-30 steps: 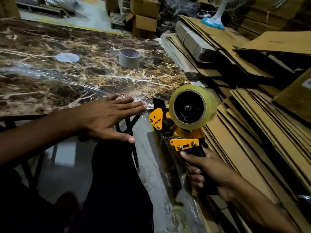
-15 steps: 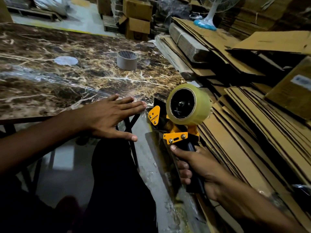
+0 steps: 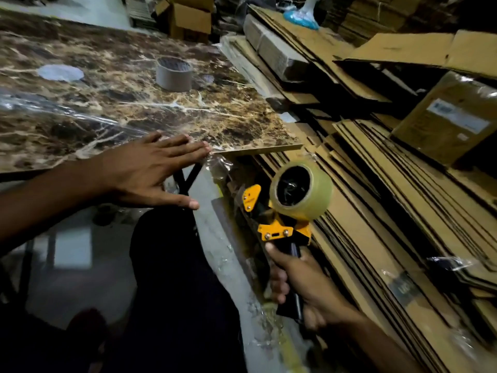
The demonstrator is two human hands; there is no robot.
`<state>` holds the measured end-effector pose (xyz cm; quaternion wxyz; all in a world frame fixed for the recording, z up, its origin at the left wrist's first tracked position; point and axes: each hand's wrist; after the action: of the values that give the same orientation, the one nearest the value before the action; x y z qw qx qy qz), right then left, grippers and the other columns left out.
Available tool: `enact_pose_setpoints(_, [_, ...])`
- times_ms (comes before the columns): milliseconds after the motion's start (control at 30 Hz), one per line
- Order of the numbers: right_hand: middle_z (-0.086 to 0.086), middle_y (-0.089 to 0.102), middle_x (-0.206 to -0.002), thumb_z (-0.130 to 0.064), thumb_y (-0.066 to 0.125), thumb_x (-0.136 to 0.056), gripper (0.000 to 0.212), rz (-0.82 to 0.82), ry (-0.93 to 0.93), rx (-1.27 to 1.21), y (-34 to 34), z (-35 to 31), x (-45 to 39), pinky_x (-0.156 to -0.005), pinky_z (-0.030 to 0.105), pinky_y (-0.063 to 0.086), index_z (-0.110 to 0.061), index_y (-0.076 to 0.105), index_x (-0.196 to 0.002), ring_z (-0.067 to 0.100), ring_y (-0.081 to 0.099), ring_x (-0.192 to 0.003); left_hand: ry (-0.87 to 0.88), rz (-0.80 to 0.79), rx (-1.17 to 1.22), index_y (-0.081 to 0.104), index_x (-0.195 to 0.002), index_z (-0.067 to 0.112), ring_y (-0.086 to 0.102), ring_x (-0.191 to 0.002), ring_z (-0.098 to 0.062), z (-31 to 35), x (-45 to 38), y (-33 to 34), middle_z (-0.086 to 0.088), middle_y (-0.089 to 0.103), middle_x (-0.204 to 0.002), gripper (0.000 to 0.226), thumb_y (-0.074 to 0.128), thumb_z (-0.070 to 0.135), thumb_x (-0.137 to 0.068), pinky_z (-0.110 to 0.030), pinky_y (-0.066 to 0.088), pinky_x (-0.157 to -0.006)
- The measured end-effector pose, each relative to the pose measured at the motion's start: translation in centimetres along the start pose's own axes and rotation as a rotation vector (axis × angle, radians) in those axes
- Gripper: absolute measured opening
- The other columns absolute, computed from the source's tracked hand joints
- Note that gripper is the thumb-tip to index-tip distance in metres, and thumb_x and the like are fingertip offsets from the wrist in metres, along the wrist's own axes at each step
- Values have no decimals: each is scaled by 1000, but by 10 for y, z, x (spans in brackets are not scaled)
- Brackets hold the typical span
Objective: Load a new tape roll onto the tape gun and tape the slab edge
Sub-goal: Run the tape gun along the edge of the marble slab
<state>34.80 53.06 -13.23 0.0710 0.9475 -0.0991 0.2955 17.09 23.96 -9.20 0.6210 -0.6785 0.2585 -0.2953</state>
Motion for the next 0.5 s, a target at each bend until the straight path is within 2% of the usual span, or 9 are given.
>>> enact_pose_setpoints(167, [1,35,-51,-27,71,-96,27,-31,-38,-58,11,-3,3,-39,22,30,-13,50,-88,13,32,-35,-36,18,12,-27,-160,42,-18,-161,-17,9,2,0,17,-23,-171,116,0,106,-67,-48,-4,-133])
enact_pose_setpoints(333, [2,36,-54,-30,72,-93,31,-84,-52,-221,17,-10,8,-37,21,31,-12,47,-96,12,35,-36,-64,22,27,-27,-160,41,-20,-159,-13,12,1,0,18,-22,-171,117,-2,106,-67,-47,-4,-133])
enact_pose_setpoints(500, [4,37,-57,-33,72,-85,30,-161,-172,-267,23,-38,8,-36,23,32,-9,54,-90,13,35,-36,-95,36,86,-27,-161,42,-16,-158,-7,9,-1,-1,18,-19,-171,117,-5,106,-66,-44,-1,-134])
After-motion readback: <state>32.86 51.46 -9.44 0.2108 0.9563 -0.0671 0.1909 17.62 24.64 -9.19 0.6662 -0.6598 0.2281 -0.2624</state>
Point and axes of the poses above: each hand's wrist, its own x-axis away from the middle knuckle, its own y-axis out of the palm, z = x × y
